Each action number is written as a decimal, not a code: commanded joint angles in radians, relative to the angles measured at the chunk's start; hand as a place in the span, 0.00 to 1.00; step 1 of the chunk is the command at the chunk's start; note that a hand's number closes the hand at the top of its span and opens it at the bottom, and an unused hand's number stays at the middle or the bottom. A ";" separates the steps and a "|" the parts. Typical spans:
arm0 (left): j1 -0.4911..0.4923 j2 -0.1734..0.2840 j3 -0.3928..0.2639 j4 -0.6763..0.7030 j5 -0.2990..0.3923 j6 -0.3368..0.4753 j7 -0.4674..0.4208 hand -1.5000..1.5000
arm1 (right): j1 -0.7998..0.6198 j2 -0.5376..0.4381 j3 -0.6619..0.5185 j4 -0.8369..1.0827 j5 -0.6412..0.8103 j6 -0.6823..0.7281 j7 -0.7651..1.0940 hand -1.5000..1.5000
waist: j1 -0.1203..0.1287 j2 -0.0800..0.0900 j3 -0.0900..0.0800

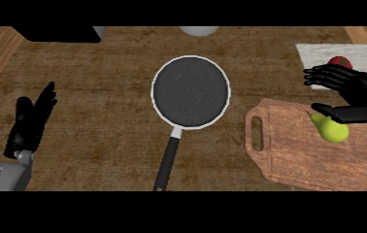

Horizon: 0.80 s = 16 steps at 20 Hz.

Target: Pick the pear from the cutting board and place it in the pan

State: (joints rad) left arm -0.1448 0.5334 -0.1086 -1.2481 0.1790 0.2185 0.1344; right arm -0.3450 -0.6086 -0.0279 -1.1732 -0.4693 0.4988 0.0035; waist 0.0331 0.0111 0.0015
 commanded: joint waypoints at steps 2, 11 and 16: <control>-0.020 -0.023 -0.001 0.024 -0.020 0.023 0.041 0.50 | -0.107 -0.111 -0.016 0.202 0.046 0.284 -0.147 0.00 | -0.005 0.000 0.001; -0.065 -0.025 -0.001 0.012 -0.031 0.014 0.068 0.50 | -0.371 -0.276 0.147 0.144 0.318 0.432 -0.068 0.00 | 0.017 0.003 -0.002; -0.052 -0.037 -0.016 0.002 -0.048 0.020 0.065 0.50 | -0.463 -0.264 0.312 0.043 0.505 0.490 -0.035 0.00 | 0.025 0.000 -0.002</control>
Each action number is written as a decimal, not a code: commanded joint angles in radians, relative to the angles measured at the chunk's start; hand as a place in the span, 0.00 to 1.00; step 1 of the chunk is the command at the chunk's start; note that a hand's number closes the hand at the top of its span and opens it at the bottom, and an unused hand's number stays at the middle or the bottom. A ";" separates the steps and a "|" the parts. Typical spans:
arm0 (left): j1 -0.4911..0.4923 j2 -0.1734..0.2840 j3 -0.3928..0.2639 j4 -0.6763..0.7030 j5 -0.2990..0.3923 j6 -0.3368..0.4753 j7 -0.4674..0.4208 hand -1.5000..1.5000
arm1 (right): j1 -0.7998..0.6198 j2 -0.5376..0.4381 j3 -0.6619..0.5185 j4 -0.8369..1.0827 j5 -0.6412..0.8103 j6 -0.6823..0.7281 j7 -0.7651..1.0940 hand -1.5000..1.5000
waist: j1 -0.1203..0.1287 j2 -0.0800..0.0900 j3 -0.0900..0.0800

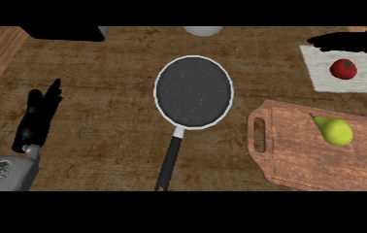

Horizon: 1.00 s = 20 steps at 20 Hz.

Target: Pick the pear from the cutting board and place it in the pan

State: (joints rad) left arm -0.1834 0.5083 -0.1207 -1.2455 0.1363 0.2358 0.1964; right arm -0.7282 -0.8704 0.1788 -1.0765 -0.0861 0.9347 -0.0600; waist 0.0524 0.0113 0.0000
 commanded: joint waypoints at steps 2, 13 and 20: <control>0.000 0.004 -0.003 -0.011 -0.006 -0.016 0.011 0.50 | -0.083 0.015 0.157 -0.054 0.189 0.073 -0.001 0.00 | -0.003 -0.003 0.001; 0.014 0.051 0.093 0.019 0.034 -0.073 0.005 0.50 | -0.055 -0.016 0.403 -0.090 0.505 0.048 -0.197 0.00 | -0.035 -0.007 0.000; 0.031 -0.019 0.064 -0.001 -0.045 -0.029 0.008 0.50 | -0.036 0.046 0.436 -0.002 0.655 -0.066 -0.289 0.00 | -0.042 -0.008 0.000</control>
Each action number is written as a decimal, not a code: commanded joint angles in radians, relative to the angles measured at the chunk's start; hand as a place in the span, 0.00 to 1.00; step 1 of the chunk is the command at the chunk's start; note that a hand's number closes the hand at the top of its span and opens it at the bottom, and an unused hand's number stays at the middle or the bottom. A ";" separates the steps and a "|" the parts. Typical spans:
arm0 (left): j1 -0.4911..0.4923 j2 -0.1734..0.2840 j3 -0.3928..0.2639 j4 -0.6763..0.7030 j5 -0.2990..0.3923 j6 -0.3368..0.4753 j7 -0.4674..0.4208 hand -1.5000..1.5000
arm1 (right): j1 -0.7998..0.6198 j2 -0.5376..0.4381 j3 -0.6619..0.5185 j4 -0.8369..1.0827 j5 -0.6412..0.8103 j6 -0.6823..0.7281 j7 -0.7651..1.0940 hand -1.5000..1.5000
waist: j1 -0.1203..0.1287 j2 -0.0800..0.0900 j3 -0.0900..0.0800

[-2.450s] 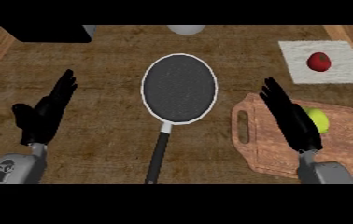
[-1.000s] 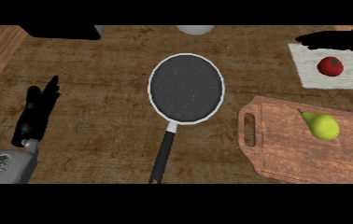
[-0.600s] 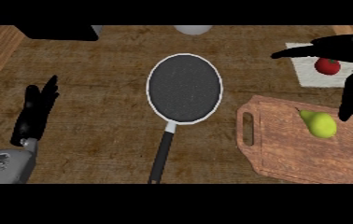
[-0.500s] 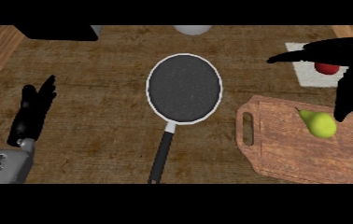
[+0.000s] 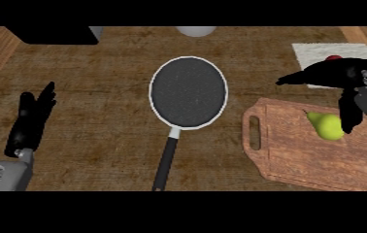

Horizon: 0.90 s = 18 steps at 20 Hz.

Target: Pick the pear from the cutting board and place it in the pan

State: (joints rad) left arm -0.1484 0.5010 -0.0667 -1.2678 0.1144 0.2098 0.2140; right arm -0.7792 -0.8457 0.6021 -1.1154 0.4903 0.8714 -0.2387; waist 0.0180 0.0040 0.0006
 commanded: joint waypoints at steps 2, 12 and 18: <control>-0.027 -0.015 0.025 0.025 -0.025 -0.008 0.020 0.50 | 0.024 0.020 0.012 0.023 0.114 -0.007 -0.103 0.00 | -0.011 -0.001 0.000; 0.069 -0.046 0.053 0.009 -0.052 -0.033 -0.068 0.50 | 0.076 0.024 0.037 0.099 0.240 -0.103 -0.208 0.00 | -0.008 -0.002 -0.001; 0.070 -0.032 0.078 -0.039 -0.047 -0.072 0.000 0.50 | 0.058 0.084 0.046 0.182 0.313 -0.137 -0.246 0.00 | -0.006 -0.002 -0.001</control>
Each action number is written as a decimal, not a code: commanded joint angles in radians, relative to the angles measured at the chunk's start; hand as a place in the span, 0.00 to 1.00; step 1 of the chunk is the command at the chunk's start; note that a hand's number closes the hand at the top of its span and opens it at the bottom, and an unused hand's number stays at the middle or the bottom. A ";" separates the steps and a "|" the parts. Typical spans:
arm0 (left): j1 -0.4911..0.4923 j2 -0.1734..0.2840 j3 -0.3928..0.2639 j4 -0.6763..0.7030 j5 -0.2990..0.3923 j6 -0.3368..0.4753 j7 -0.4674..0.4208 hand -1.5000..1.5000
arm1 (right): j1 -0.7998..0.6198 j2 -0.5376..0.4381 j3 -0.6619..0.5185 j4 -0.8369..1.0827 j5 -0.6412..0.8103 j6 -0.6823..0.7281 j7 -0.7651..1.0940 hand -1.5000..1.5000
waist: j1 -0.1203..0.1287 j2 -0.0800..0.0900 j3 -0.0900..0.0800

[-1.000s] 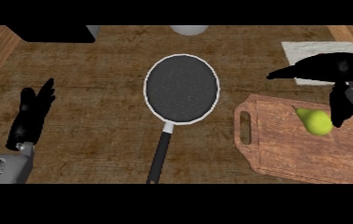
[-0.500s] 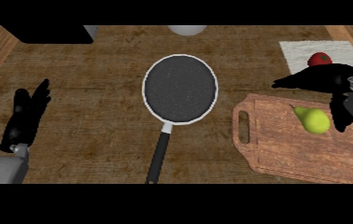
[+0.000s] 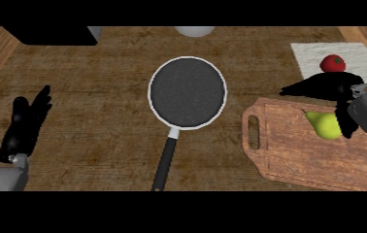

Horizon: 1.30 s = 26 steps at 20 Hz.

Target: Pick the pear from the cutting board and place it in the pan

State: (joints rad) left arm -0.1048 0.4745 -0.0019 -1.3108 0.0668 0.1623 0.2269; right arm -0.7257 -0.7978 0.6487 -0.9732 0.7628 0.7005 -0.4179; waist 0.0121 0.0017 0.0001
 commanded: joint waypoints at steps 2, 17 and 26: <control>-0.069 -0.017 0.015 0.034 -0.022 -0.011 0.026 0.50 | 0.002 0.000 -0.033 0.002 0.037 0.038 -0.100 0.00 | -0.010 -0.001 0.000; -0.026 -0.044 0.053 -0.007 -0.076 -0.026 0.034 0.50 | 0.041 0.106 -0.049 0.139 0.185 -0.027 -0.083 0.00 | -0.005 -0.001 0.000; -0.044 -0.063 0.093 0.078 -0.085 -0.066 -0.035 0.50 | 0.070 0.118 -0.083 0.152 0.296 -0.239 -0.175 1.00 | -0.007 0.000 0.000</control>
State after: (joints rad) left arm -0.1223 0.4233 0.0778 -1.2753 -0.0051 0.1059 0.2094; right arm -0.6635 -0.7089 0.5927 -0.8567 1.0077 0.5121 -0.5525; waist 0.0073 -0.0024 -0.0035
